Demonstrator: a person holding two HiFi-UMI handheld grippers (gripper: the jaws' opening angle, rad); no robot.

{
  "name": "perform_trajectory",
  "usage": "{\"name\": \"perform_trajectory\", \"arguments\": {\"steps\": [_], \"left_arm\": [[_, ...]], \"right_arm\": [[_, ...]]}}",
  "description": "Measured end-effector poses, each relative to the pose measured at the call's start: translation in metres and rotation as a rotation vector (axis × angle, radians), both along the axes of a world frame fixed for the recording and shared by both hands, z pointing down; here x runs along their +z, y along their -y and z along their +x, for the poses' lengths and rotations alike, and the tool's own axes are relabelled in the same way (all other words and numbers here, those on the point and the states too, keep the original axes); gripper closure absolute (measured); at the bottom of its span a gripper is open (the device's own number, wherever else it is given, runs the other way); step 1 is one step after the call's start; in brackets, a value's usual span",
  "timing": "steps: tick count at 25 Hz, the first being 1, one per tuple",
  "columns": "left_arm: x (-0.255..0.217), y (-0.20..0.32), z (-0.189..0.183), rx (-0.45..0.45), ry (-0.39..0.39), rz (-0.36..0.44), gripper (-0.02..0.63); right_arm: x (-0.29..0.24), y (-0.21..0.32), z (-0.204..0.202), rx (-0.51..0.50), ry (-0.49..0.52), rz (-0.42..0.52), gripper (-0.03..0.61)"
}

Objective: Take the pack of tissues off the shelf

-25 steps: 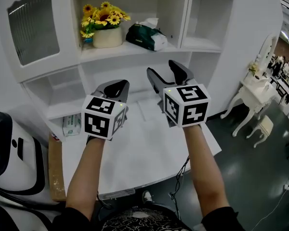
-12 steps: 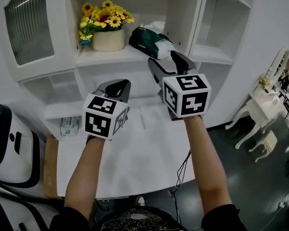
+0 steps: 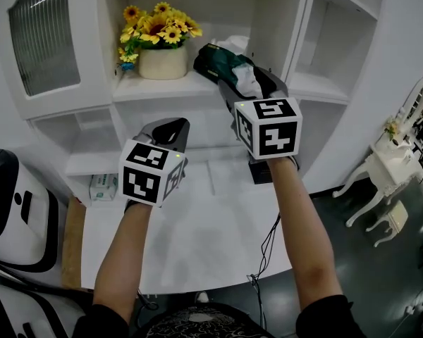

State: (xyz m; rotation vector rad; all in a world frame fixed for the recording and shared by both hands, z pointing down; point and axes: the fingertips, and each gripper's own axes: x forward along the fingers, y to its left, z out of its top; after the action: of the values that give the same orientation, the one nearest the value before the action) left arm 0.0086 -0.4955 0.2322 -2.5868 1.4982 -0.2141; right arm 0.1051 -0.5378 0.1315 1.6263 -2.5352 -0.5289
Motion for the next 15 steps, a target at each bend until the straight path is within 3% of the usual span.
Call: {"name": "perform_trajectory", "arguments": {"steps": [11, 15], "left_arm": [[-0.004, 0.007, 0.002, 0.009, -0.003, 0.005, 0.609], [-0.001, 0.008, 0.006, 0.02, -0.004, 0.0, 0.609]], "right_arm": [[0.004, 0.023, -0.007, 0.019, -0.093, -0.05, 0.26], [0.009, 0.025, -0.005, 0.027, -0.11, -0.068, 0.302]]}}
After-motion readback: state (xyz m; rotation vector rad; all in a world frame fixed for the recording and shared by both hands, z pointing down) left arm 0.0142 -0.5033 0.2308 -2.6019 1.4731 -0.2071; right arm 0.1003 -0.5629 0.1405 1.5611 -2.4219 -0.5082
